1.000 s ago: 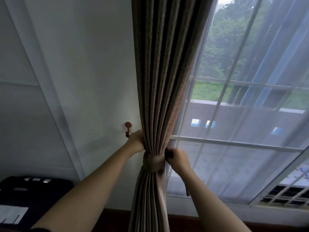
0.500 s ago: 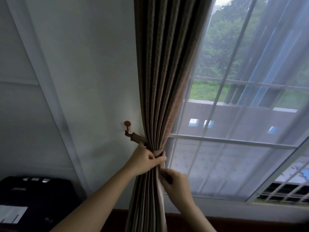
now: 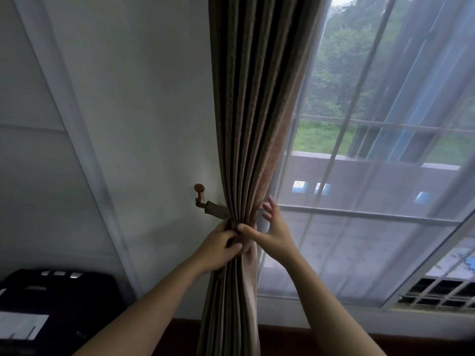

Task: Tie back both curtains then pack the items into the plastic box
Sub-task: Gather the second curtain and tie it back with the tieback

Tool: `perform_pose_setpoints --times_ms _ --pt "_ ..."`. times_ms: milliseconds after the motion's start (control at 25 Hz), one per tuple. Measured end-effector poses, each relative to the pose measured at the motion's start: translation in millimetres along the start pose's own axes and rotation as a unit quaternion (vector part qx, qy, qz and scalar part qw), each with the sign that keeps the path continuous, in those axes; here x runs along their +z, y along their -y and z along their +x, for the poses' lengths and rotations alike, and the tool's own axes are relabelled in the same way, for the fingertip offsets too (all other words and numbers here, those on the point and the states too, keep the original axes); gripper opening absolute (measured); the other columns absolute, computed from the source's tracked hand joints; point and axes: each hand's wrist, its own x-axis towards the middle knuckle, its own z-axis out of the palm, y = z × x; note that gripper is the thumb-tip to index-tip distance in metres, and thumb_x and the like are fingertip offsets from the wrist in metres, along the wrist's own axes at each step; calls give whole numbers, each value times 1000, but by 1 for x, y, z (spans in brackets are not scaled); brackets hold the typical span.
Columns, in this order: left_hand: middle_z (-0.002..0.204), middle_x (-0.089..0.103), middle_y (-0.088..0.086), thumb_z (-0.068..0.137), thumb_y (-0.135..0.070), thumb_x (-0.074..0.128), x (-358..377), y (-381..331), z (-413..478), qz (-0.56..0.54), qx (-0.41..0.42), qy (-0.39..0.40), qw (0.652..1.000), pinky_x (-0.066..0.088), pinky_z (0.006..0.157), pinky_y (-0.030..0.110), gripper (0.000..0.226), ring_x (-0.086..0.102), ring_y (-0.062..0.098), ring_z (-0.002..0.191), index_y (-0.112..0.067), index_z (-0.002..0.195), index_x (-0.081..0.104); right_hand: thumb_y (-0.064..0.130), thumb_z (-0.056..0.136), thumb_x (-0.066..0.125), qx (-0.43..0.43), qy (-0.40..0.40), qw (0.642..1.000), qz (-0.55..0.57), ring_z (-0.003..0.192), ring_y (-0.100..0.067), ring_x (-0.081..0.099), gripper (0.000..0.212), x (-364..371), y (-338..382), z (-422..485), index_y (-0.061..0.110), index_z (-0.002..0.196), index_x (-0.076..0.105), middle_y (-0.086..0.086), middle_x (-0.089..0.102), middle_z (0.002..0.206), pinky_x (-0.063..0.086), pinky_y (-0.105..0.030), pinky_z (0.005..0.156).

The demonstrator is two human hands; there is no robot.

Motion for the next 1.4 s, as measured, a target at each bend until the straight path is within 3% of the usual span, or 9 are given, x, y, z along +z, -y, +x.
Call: perform_pose_setpoints --times_ms 120,320,520,600,680,840,1040,1240,1400 --pt "142 32 -10 92 -17 55 -5 16 -8 -44 31 23 998 34 103 19 29 39 5 128 -7 119 62 41 58 84 -7 -51 999 1 110 -6 53 111 23 15 30 22 144 16 11 53 122 44 -24 88" --pt "84 67 1 83 -11 68 -39 59 -15 -187 -7 -69 980 47 70 20 9 61 3 75 -16 89 71 31 64 78 5 -137 990 4 95 -18 63 70 34 -1 44 21 121 38 3 64 101 54 -34 76" --pt "73 67 3 82 3 64 -37 74 22 -466 -149 -234 840 47 58 19 16 58 15 66 -8 93 63 31 65 79 0 -197 980 2 89 -15 61 67 55 7 51 21 119 41 6 62 99 50 -25 70" --pt "68 66 4 83 3 64 -30 68 42 -534 -192 -301 766 47 54 20 23 57 14 59 -4 103 56 35 63 79 15 -228 974 -11 88 -13 59 68 64 13 55 23 118 41 9 60 98 47 -25 70" --pt "73 62 6 83 -2 67 -28 63 58 -529 -236 -356 733 51 63 24 32 60 18 66 -8 109 50 40 61 77 27 -247 968 -31 91 -13 58 71 73 18 58 27 119 39 11 59 101 50 -32 74" --pt "97 70 15 85 -13 67 -31 65 73 -354 -288 -405 792 44 81 23 31 65 25 90 -7 115 62 47 60 74 55 -270 959 -66 97 -16 59 74 90 27 66 29 121 37 9 58 111 52 -42 81" --pt "105 71 19 89 -13 59 -37 81 83 -188 -278 -336 880 39 74 21 26 65 31 98 -1 111 68 45 62 75 53 -286 954 -74 98 -17 57 74 100 34 69 23 123 38 14 49 108 51 -40 81" --pt "101 71 21 88 -17 63 -42 98 80 -172 -312 -248 901 43 66 25 26 67 31 92 -2 109 69 47 69 74 27 -210 976 -43 112 -9 50 80 100 22 64 17 134 37 7 46 126 48 -31 90" --pt "101 73 14 81 -25 71 -49 126 82 -187 -254 -215 925 42 67 21 29 68 26 93 -4 102 73 15 86 64 42 -205 977 -33 119 -10 48 56 99 -25 20 14 136 40 6 48 127 42 -32 102"
